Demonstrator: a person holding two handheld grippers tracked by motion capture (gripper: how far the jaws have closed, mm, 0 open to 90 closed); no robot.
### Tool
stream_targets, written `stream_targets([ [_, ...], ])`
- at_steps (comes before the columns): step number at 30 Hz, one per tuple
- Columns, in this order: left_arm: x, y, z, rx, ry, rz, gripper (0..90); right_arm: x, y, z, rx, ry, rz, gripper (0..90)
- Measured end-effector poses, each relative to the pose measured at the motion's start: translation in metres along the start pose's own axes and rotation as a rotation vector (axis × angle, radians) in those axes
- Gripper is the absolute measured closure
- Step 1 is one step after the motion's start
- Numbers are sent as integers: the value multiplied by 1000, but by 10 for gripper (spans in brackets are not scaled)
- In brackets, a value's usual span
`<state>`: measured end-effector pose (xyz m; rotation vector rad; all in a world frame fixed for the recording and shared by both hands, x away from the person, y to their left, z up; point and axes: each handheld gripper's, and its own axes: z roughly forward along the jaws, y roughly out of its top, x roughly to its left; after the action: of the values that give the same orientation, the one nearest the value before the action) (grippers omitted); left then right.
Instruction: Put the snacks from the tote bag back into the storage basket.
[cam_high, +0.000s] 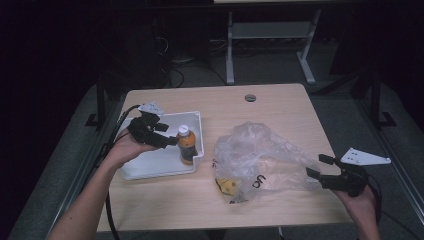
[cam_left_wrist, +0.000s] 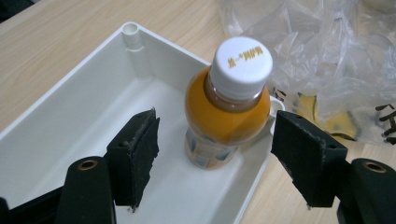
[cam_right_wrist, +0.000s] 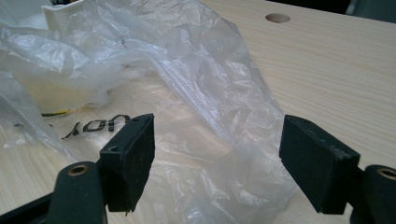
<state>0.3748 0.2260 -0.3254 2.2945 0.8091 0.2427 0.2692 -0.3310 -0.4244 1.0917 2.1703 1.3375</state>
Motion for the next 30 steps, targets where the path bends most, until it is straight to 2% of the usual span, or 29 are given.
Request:
stream_targets([
  [1,-1,-2,0,-4,-5,-15,307,0,0,0,-1,0,0,262],
  [2,0,-3,0,-1,-10,-9,307,0,0,0,0,-1,-1,262],
  [3,-1,-5,0,-6,-12,-21,307,0,0,0,-1,-2,-2,262],
  [4,-2,-6,0,1,-9,-10,307,0,0,-1,-1,-1,-2,262],
  [12,-2,-18,-4,-11,-4,-19,304,1,0,0,1,0,-3,261],
  [20,3,-35,0,-20,-2,-48,302,0,-1,1,4,-2,0,261],
  [23,5,-42,2,-24,-23,-72,299,-1,-2,2,10,-2,5,261],
  [30,5,-54,4,-15,-19,-74,299,-1,-4,1,18,-9,11,261],
])
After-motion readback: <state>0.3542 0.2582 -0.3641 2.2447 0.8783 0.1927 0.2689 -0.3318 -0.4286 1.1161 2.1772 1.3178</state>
